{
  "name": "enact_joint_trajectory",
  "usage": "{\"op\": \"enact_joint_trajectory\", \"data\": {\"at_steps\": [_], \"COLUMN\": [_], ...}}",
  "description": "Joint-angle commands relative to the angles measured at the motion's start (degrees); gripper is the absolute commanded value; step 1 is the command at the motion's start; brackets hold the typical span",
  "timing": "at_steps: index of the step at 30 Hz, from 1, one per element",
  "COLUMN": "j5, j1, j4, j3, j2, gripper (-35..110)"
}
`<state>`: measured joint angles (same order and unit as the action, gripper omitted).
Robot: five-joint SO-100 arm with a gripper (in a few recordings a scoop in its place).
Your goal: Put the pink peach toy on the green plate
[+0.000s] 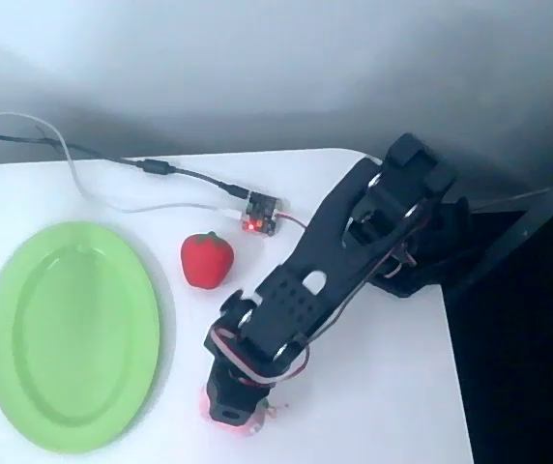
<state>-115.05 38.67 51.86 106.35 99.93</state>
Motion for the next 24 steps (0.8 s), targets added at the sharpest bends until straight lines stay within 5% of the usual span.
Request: {"op": "enact_joint_trajectory", "data": {"at_steps": [1, 8, 13, 24], "j5": [9.1, 27.5, 27.4, 31.6], "j1": [-5.8, -20.1, -23.1, -24.0], "j4": [8.8, 12.6, 2.2, -2.2], "j3": [-9.8, -24.7, -26.5, -49.8], "j2": [5.4, -1.7, -13.5, -41.2], "gripper": [0, 0, 0, 0]}}
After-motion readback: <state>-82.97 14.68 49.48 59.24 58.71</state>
